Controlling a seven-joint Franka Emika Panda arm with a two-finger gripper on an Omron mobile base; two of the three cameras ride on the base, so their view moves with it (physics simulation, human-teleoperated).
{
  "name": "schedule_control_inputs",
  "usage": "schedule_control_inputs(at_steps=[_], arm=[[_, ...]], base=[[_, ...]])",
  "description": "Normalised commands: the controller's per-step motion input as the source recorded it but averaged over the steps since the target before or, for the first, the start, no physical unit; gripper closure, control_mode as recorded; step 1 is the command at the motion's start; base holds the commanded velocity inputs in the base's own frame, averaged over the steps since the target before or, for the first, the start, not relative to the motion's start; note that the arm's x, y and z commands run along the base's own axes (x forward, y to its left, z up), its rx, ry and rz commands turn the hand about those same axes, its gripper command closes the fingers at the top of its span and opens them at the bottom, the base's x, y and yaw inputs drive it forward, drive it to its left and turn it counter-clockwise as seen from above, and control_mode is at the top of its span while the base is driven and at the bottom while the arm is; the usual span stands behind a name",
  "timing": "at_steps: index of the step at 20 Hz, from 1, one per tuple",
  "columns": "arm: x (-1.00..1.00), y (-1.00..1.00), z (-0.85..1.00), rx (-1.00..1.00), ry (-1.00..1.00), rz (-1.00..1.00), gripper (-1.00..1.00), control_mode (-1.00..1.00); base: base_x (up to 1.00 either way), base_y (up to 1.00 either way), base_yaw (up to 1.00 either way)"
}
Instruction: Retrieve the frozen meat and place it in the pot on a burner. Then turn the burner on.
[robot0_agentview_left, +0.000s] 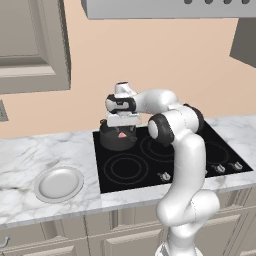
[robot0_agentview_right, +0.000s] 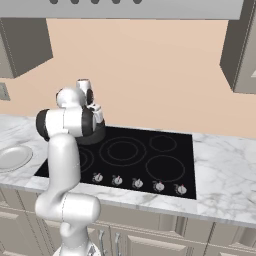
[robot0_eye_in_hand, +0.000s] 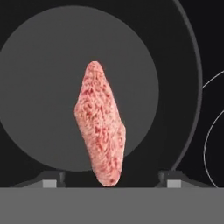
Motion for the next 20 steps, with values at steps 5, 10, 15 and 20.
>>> schedule_control_inputs(at_steps=[5,10,15,20], arm=[[-0.02,0.02,0.28,-0.04,-0.01,0.00,-1.00,-1.00],[-0.51,-0.02,0.78,0.00,-0.04,0.00,-1.00,-1.00],[-1.00,-0.41,0.41,0.00,-0.08,-0.01,-1.00,-1.00],[-1.00,-0.79,0.15,0.04,-0.18,0.00,-1.00,-1.00]], base=[[0.00,0.00,0.00],[0.00,0.00,0.00],[0.00,0.00,0.00],[0.00,0.00,0.00]])
